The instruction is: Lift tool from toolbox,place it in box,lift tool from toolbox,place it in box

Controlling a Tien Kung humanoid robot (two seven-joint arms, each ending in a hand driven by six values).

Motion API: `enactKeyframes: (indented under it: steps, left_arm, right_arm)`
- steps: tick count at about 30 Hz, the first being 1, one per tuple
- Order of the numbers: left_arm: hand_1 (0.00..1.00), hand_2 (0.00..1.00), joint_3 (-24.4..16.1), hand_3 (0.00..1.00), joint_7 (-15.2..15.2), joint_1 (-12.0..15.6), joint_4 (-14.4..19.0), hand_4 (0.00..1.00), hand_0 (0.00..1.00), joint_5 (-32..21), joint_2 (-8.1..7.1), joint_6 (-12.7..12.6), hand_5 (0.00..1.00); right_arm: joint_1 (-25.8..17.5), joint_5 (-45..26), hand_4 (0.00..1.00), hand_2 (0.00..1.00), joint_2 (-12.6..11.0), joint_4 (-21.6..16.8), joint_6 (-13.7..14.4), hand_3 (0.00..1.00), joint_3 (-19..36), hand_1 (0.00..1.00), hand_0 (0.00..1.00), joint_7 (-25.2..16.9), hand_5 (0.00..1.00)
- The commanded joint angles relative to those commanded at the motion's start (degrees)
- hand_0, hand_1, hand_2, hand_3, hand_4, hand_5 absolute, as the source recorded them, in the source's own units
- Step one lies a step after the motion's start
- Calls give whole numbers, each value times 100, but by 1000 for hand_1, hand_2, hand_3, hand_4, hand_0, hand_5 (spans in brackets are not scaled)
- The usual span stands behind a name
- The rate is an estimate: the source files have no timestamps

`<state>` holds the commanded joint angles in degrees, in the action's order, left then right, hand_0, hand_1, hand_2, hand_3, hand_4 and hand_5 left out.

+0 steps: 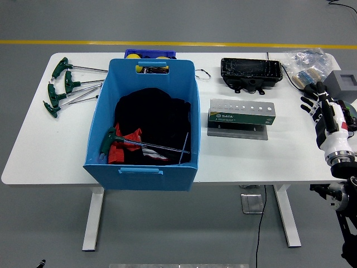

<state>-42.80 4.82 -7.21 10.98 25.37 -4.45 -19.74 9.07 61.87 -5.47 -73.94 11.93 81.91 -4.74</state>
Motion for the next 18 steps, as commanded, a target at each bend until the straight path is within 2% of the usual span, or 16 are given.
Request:
enactKeyframes:
  steps: [8, 18]
  left_arm:
    - [623, 669, 64, 693, -84, -49, -31, 865, 629, -177, 41, 51, 796]
    - [630, 673, 30, 697, -93, -73, -36, 861, 630, -202, 61, 66, 803]
  right_arm:
    - [-14, -39, 998, 796, -26, -262, 57, 802, 21, 775, 814, 29, 834]
    - [13, -117, 998, 798, -30, -318, 128, 807, -76, 775, 814, -8, 839]
